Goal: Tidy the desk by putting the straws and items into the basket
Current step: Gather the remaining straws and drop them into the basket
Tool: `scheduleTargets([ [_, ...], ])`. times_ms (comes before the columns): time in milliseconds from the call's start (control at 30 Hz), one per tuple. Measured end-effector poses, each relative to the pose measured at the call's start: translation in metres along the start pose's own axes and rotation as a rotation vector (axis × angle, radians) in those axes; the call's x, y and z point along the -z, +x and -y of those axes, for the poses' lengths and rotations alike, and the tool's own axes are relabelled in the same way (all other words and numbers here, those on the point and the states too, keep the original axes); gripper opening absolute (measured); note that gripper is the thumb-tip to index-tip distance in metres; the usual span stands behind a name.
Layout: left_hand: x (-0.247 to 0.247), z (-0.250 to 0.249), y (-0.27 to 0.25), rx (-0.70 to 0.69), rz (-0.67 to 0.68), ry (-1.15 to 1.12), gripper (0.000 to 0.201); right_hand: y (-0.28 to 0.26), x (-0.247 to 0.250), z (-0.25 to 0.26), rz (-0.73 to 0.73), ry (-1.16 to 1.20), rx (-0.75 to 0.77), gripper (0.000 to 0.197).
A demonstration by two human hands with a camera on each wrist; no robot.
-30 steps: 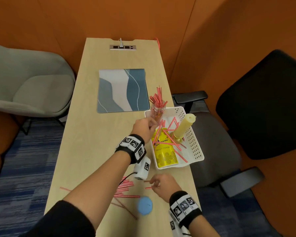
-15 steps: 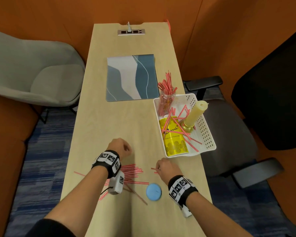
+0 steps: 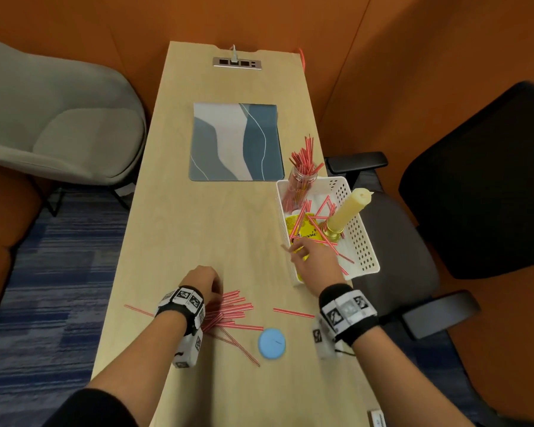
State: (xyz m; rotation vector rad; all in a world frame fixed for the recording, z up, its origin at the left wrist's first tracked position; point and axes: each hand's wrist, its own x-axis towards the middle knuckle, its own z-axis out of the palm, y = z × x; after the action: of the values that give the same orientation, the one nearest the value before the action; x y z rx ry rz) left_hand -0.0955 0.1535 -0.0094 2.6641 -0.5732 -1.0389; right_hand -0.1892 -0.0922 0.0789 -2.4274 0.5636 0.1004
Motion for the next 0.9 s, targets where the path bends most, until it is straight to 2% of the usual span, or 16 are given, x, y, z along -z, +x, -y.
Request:
scheduleTargets([
  [167, 0.0, 0.005, -0.002, -0.062, -0.005, 0.019, 0.007, 0.04, 0.05, 0.006, -0.217, 0.043, -0.154, 0.018],
  [233, 0.0, 0.007, -0.002, -0.078, -0.024, 0.004, 0.007, 0.045, 0.057, 0.005, -0.232, -0.012, -0.195, 0.026],
  [300, 0.002, 0.006, -0.003, -0.109, -0.061, -0.031, 0.005, 0.041, 0.053, 0.003, -0.231, -0.061, -0.174, 0.024],
  [367, 0.009, 0.0, -0.003, -0.149, -0.128, -0.079, 0.006, 0.027, 0.035, 0.0, -0.154, -0.096, -0.109, 0.02],
  [500, 0.04, -0.034, 0.001, -0.249, -0.334, -0.355, 0.008, -0.025, -0.015, -0.011, 0.313, -0.017, -0.051, 0.01],
  [567, 0.059, -0.06, 0.005, -0.309, -0.411, -0.527, 0.01, -0.044, -0.04, -0.022, 0.42, -0.085, -0.091, 0.011],
  [700, 0.093, -0.119, 0.014, -0.419, -0.406, -0.692, 0.013, -0.052, -0.068, -0.052, 0.378, -0.271, -0.128, 0.026],
  [900, 0.108, -0.18, 0.04, -0.452, -0.4, -0.754, 0.01, -0.047, -0.076, -0.074, 0.299, -0.282, -0.114, 0.014],
])
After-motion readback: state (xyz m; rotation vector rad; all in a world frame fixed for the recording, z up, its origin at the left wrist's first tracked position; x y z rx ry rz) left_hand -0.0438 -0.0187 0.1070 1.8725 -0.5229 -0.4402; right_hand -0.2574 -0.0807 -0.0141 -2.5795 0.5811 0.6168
